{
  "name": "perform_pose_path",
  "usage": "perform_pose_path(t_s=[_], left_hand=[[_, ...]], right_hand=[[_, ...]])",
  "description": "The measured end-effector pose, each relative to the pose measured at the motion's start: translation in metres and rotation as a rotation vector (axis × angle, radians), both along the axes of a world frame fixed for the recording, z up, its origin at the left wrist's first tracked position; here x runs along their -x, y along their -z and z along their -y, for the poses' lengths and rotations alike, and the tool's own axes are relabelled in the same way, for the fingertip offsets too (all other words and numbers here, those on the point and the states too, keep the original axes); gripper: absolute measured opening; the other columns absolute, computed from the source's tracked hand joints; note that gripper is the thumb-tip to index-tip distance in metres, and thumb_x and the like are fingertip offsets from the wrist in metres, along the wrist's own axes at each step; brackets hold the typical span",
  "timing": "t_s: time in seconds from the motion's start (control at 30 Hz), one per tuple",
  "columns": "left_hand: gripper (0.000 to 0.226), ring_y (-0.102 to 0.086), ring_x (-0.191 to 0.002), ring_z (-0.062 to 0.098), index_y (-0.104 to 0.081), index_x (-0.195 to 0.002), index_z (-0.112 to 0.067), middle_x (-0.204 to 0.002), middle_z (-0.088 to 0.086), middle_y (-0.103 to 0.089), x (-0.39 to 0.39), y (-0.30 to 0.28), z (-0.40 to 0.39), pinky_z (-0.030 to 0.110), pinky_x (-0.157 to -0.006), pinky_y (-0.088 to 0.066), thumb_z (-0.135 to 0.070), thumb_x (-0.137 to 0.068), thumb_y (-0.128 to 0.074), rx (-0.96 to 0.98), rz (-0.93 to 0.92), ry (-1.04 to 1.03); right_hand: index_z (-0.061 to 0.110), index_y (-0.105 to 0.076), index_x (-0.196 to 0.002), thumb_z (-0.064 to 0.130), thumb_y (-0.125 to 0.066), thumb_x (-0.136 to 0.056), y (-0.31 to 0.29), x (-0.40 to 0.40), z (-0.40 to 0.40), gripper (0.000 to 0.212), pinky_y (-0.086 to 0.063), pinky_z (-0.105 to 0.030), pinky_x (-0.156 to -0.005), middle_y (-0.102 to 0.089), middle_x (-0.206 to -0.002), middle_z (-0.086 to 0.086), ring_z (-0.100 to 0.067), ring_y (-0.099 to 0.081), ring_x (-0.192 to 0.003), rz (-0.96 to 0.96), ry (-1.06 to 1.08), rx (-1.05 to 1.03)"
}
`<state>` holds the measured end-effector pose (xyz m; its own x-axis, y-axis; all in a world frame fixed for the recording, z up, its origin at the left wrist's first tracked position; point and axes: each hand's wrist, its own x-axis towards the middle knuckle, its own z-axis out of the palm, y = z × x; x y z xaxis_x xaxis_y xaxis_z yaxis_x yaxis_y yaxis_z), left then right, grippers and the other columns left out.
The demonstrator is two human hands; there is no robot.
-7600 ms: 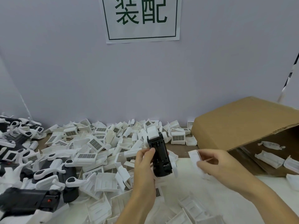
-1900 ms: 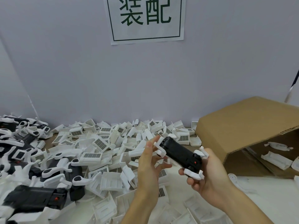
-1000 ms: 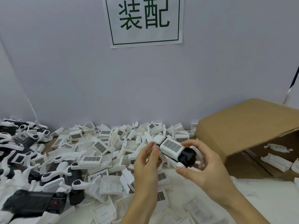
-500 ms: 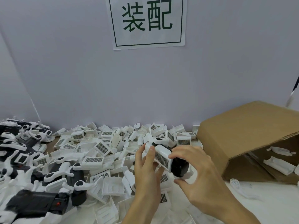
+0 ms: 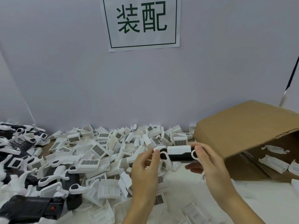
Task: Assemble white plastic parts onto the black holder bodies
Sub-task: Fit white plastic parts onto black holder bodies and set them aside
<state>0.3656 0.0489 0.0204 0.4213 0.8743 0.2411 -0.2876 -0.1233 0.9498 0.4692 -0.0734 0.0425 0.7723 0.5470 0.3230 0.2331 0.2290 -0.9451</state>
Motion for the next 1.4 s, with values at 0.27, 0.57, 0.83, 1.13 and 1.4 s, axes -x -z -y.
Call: perform_pose_path(t_s=[0.27, 0.57, 0.83, 1.13, 1.4], left_hand=[[0.024, -0.073, -0.099, 0.008, -0.073, -0.106, -0.041, -0.108, -0.010, -0.076, -0.001, -0.003, 0.007, 0.033, -0.079, -0.059, -0.025, -0.089, -0.069, 0.161, 0.110, 0.220], [0.012, -0.076, -0.081, 0.031, -0.071, -0.095, -0.034, -0.084, 0.012, -0.077, -0.002, 0.012, -0.013, 0.043, -0.072, -0.060, -0.024, -0.088, -0.072, 0.171, 0.104, 0.033], [0.033, -0.077, -0.079, 0.029, -0.065, -0.109, -0.018, -0.088, 0.010, -0.078, -0.006, 0.007, -0.007, 0.037, -0.069, -0.065, -0.021, -0.079, -0.077, 0.240, 0.161, 0.095], [0.010, -0.072, -0.079, 0.042, -0.063, -0.103, -0.003, -0.081, 0.016, -0.076, -0.006, 0.003, -0.001, 0.045, -0.070, -0.056, 0.001, -0.098, -0.055, 0.148, 0.054, 0.172], [0.016, -0.068, -0.065, 0.040, -0.065, -0.092, 0.004, -0.071, 0.020, -0.073, -0.013, 0.009, -0.006, 0.041, -0.064, -0.053, 0.010, -0.098, -0.051, 0.091, -0.058, 0.156]], right_hand=[[0.016, -0.064, -0.123, 0.058, -0.042, -0.096, -0.004, -0.015, 0.011, 0.055, -0.055, -0.039, -0.069, -0.073, -0.094, -0.027, -0.040, -0.071, -0.077, -0.527, -0.300, 0.223], [0.021, -0.072, -0.110, 0.035, -0.073, -0.089, -0.009, -0.002, 0.011, 0.025, -0.060, -0.040, -0.072, -0.077, -0.098, -0.007, -0.033, -0.074, -0.085, -0.319, -0.444, 0.429], [0.006, -0.069, -0.107, 0.015, -0.068, -0.095, -0.006, -0.003, -0.010, 0.015, -0.059, -0.032, -0.061, -0.071, -0.103, -0.024, -0.031, -0.071, -0.068, -0.346, -0.197, 0.341], [-0.003, -0.058, -0.120, 0.007, -0.042, -0.104, -0.103, -0.116, 0.013, 0.025, -0.057, -0.024, -0.047, -0.066, -0.099, -0.026, -0.031, -0.067, -0.069, -0.550, 0.032, -0.312], [0.004, -0.020, -0.158, 0.028, -0.029, -0.110, -0.148, -0.195, 0.069, 0.054, -0.040, -0.048, -0.114, -0.029, -0.158, -0.028, -0.041, -0.037, -0.142, -0.630, 0.222, -0.472]])
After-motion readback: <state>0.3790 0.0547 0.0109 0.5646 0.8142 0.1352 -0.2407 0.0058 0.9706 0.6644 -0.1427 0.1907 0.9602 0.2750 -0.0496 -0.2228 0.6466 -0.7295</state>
